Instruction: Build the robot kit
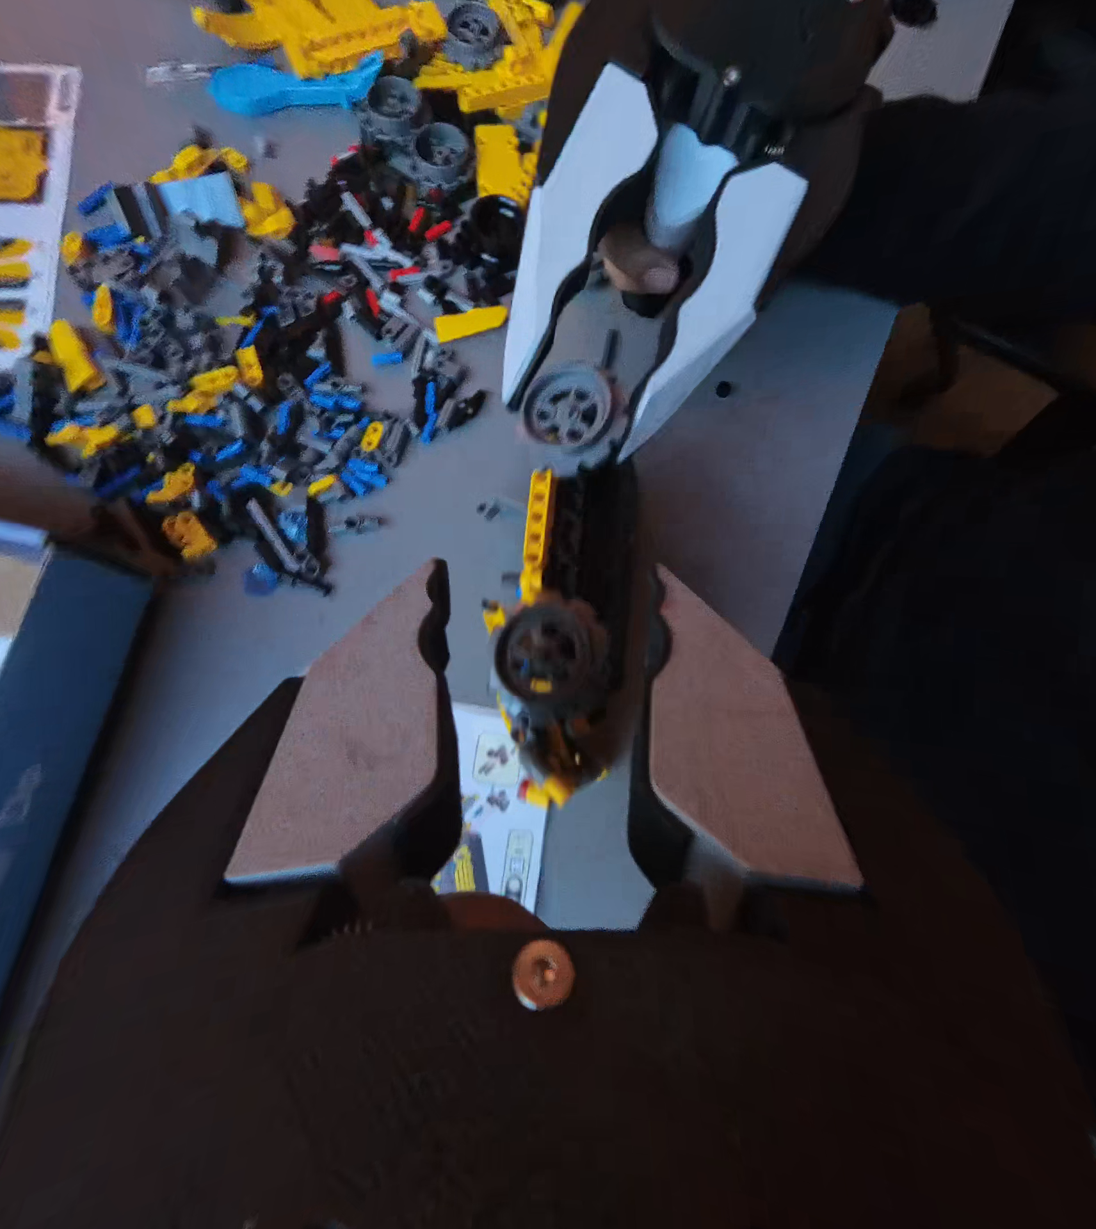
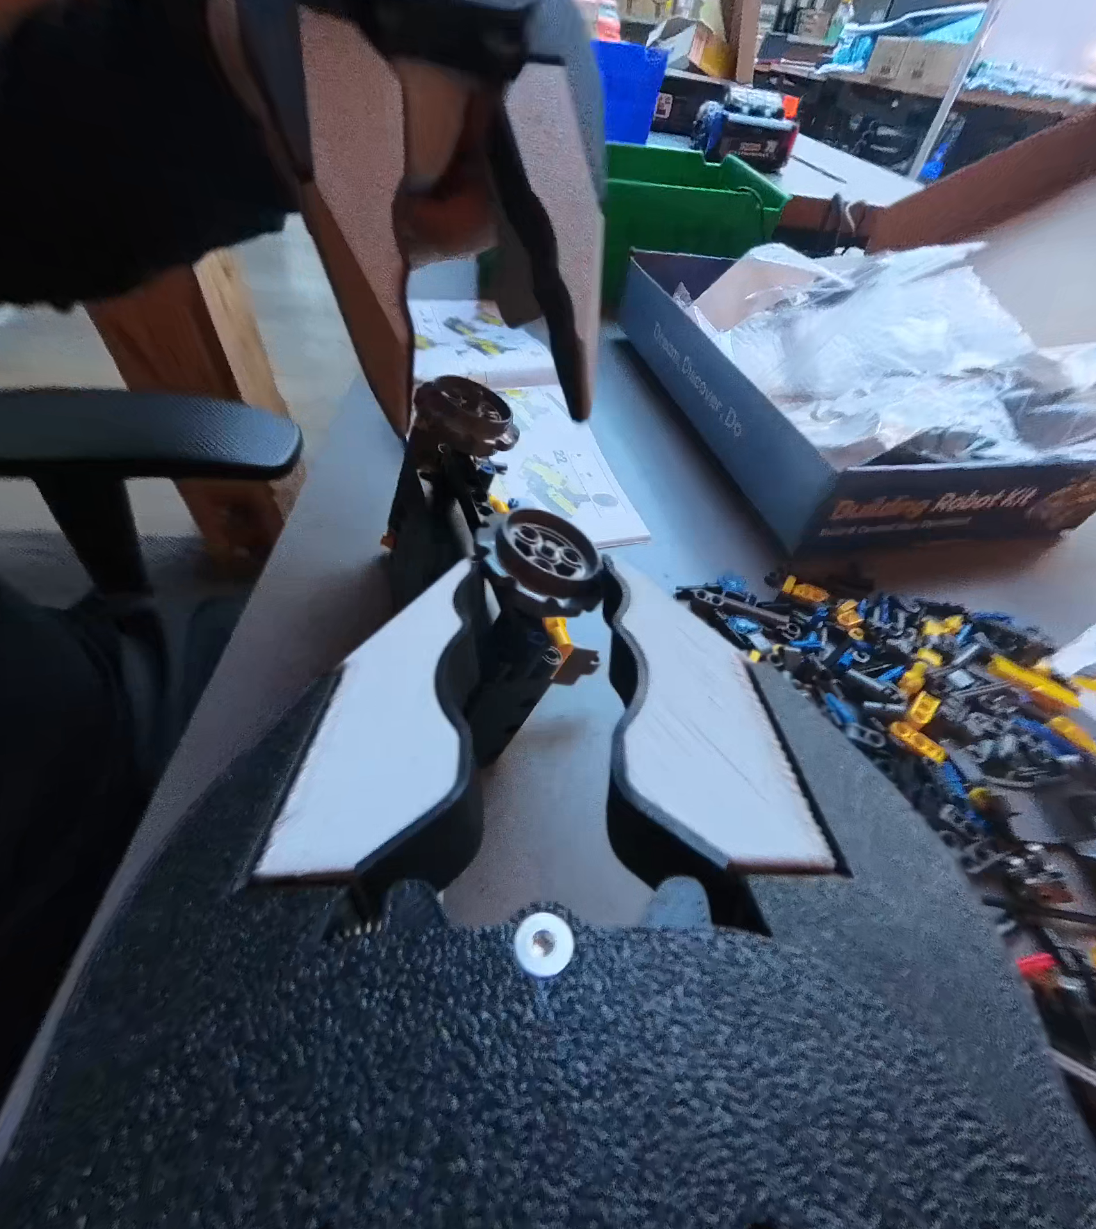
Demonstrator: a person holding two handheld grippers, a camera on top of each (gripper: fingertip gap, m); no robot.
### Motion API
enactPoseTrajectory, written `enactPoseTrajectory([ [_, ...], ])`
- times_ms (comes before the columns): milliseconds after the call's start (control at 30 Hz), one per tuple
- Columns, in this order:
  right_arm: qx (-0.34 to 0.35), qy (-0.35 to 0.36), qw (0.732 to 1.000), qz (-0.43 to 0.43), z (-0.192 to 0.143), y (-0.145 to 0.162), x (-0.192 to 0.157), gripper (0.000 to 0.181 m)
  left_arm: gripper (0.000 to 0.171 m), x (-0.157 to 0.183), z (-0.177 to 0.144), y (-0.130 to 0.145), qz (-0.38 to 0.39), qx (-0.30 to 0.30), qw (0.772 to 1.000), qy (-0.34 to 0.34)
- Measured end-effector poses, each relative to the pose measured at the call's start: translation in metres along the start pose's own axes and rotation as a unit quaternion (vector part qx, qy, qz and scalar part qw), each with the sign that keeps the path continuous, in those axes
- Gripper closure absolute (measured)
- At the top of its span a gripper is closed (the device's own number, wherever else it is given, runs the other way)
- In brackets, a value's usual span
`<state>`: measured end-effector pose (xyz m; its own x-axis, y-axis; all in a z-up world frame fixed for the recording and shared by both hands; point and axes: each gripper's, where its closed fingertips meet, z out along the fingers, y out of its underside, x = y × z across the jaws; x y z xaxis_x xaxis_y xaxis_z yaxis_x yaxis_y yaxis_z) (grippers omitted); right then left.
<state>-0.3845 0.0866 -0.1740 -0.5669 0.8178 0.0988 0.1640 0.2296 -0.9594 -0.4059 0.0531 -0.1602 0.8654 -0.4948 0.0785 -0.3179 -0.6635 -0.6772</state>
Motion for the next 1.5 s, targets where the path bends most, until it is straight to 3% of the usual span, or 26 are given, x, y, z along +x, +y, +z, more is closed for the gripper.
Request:
enactPoseTrajectory([
  [167,-0.014,0.038,0.997,-0.064,-0.002,-0.001,-0.005,0.148,0.141,0.017,0.04,0.007,0.032,-0.11,0.991,0.072],
  [300,-0.01,0.058,0.995,-0.081,-0.009,-0.003,-0.005,0.151,0.152,0.017,0.046,0.003,0.058,-0.128,0.988,0.067],
  [467,-0.046,0.132,0.97,-0.199,-0.015,-0.004,-0.007,0.158,0.154,0.019,0.049,0.001,0.09,-0.128,0.986,0.061],
  [567,-0.078,0.188,0.938,-0.282,-0.018,-0.005,-0.005,0.158,0.154,0.02,0.05,0.0,0.097,-0.122,0.986,0.062],
  [733,-0.142,0.253,0.846,-0.448,-0.015,-0.003,-0.004,0.166,0.152,0.02,0.053,0.0,0.119,-0.123,0.984,0.047],
  [900,-0.169,0.268,0.811,-0.492,-0.018,-0.003,0.001,0.168,0.151,0.019,0.054,-0.001,0.116,-0.113,0.986,0.034],
  [1000,-0.173,0.312,0.757,-0.548,-0.016,-0.006,-0.001,0.169,0.151,0.02,0.053,0.0,0.118,-0.11,0.987,0.026],
  [1333,-0.131,0.338,0.784,-0.504,-0.022,-0.007,0.0,0.168,0.151,0.017,0.054,-0.004,0.124,-0.087,0.988,-0.009],
  [1400,-0.124,0.31,0.811,-0.48,-0.025,-0.003,-0.001,0.167,0.151,0.018,0.056,-0.004,0.13,-0.089,0.987,-0.012],
  [1500,-0.113,0.245,0.881,-0.389,-0.035,-0.001,-0.006,0.166,0.151,0.02,0.058,-0.004,0.154,-0.09,0.984,-0.012],
])
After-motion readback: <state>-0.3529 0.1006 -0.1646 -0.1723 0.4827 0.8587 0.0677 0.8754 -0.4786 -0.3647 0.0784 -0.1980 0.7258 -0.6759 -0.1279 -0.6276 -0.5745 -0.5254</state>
